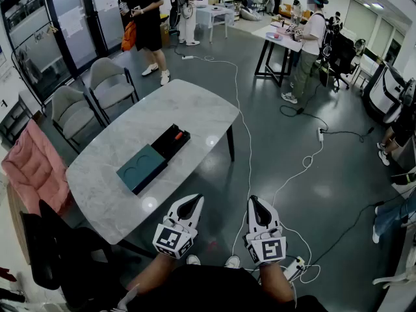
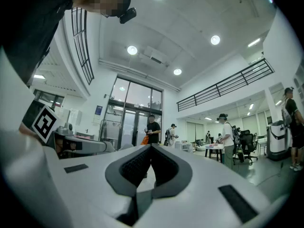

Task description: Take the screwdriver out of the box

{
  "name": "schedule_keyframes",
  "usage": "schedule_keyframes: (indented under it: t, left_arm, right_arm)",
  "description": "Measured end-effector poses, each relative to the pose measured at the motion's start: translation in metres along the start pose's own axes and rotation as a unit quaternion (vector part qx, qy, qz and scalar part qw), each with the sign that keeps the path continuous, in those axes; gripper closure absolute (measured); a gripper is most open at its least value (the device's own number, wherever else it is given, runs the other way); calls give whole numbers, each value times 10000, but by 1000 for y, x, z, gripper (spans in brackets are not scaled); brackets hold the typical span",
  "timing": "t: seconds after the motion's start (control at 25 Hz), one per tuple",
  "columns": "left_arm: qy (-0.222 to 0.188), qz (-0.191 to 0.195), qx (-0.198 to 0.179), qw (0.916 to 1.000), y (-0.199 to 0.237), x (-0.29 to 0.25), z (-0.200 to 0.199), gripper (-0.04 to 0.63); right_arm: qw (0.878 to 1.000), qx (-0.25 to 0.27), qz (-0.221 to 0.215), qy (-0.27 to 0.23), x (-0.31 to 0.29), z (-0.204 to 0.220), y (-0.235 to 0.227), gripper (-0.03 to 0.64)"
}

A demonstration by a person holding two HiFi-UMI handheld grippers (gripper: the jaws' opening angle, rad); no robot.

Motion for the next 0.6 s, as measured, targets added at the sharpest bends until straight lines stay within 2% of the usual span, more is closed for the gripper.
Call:
schedule_keyframes:
  t: [0.6]
  left_arm:
    - [25, 233, -139, 9996, 18, 25, 5, 591]
  right_arm:
    - [9999, -109, -54, -12, -16, 2, 37, 594]
Point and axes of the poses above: the fingertips, and each gripper's own axes: x backward along the fingers, y to its left, z out of its underside, the point moved 1 cm from there along x, backward along the fingers, and after that the axes turned 3 degrees about x, right-handed, at the moved point
